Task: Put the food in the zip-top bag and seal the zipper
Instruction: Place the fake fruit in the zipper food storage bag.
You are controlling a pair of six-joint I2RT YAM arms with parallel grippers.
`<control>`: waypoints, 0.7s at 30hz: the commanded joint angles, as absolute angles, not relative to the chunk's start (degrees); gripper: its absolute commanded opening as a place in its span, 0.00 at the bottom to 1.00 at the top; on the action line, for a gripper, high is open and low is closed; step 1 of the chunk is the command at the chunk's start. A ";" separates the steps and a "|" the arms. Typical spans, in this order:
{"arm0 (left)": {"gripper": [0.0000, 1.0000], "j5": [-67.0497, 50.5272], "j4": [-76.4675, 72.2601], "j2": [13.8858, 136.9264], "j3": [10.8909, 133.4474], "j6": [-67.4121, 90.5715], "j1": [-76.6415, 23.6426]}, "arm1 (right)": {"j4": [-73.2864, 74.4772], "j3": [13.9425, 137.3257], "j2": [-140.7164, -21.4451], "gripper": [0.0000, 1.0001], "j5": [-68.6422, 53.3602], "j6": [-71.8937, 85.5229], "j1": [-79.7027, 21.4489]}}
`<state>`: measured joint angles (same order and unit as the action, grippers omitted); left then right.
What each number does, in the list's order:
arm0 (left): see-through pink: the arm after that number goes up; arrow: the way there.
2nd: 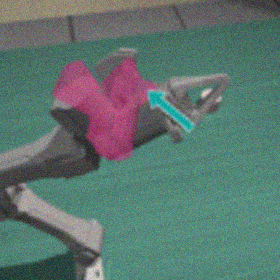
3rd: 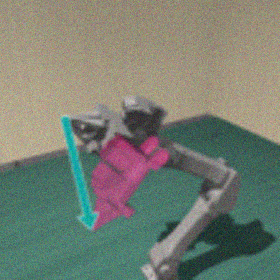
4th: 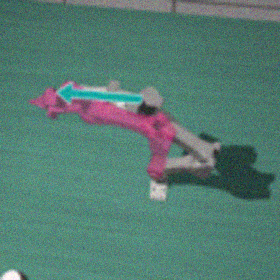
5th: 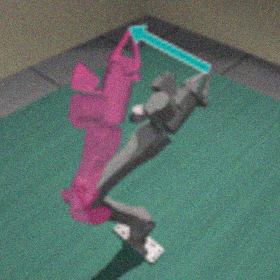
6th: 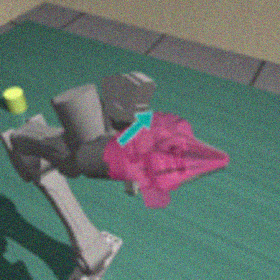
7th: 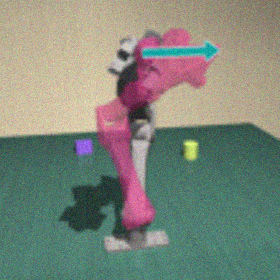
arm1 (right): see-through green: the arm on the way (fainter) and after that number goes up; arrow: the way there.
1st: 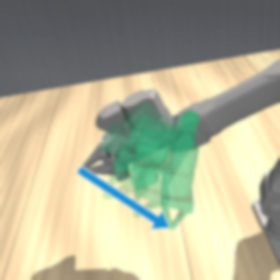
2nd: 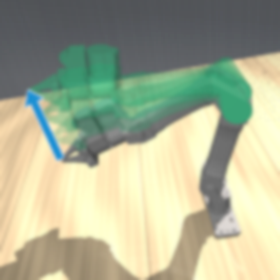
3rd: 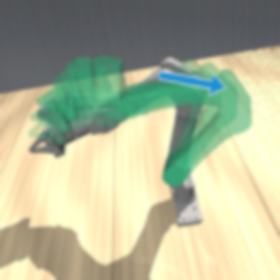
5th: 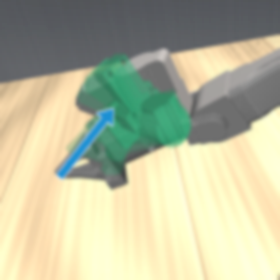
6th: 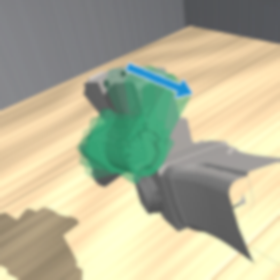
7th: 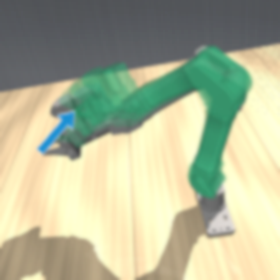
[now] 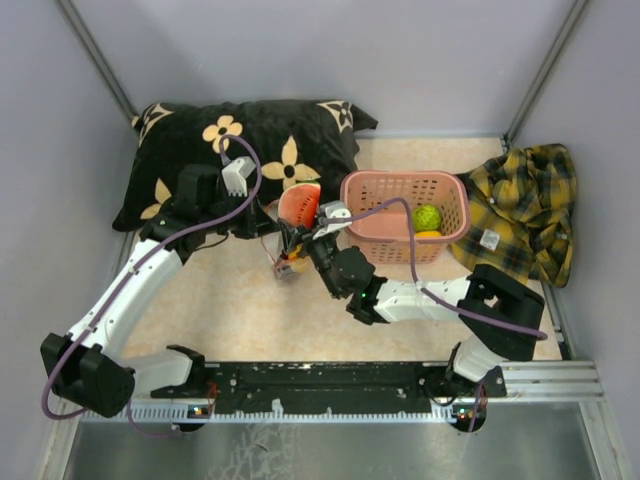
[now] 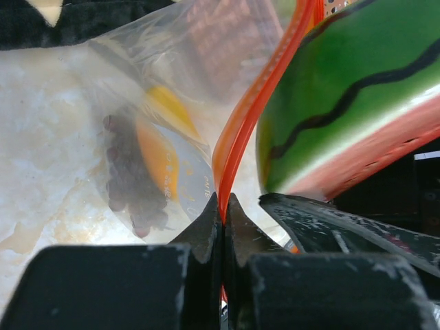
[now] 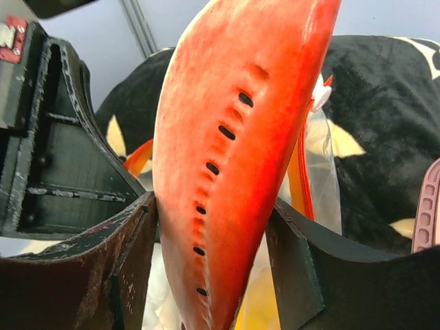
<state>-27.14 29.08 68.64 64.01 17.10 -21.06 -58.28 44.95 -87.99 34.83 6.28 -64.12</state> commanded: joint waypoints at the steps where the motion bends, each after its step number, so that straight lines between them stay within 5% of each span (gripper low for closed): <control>1: 0.00 -28.65 26.76 67.80 63.73 17.45 -20.74 | -65.66 45.54 -89.39 0.12 37.03 2.99 -64.64; 21: 0.00 -28.29 26.81 68.11 63.63 17.49 -20.70 | -53.17 46.94 -86.33 0.65 32.67 -0.10 -64.63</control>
<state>-27.05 28.71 68.64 63.68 17.12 -20.84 -54.48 44.66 -89.21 33.08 0.97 -64.12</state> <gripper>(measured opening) 0.008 0.618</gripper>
